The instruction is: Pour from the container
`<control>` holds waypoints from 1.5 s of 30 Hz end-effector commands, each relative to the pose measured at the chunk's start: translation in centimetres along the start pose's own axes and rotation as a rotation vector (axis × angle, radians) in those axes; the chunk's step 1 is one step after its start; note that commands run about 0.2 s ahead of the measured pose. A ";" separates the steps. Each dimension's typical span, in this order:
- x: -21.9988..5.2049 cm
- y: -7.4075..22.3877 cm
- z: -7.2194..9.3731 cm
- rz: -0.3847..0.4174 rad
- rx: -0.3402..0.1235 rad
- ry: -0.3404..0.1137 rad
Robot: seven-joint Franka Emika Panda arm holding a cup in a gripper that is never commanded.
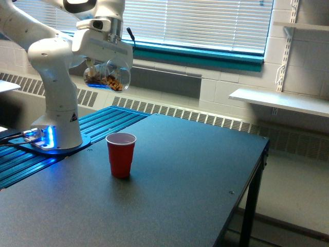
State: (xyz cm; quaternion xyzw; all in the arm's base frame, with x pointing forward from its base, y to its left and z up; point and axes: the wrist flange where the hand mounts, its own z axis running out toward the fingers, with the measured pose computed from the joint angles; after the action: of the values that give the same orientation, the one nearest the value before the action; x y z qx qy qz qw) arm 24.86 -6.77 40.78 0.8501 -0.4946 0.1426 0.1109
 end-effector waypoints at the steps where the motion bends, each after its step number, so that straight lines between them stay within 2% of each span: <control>1: -1.4 -0.1 1.6 -0.004 -0.037 -0.022; 9: -1.7 0.3 1.8 -0.006 -0.067 -0.035; 26: -2.8 0.2 2.5 -0.032 -0.099 -0.068; 45: -4.0 -0.4 3.9 -0.094 -0.151 -0.070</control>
State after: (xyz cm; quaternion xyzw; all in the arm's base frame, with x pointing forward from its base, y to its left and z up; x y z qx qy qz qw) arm 24.31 -5.64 37.26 0.8636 -0.4749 0.0770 0.1506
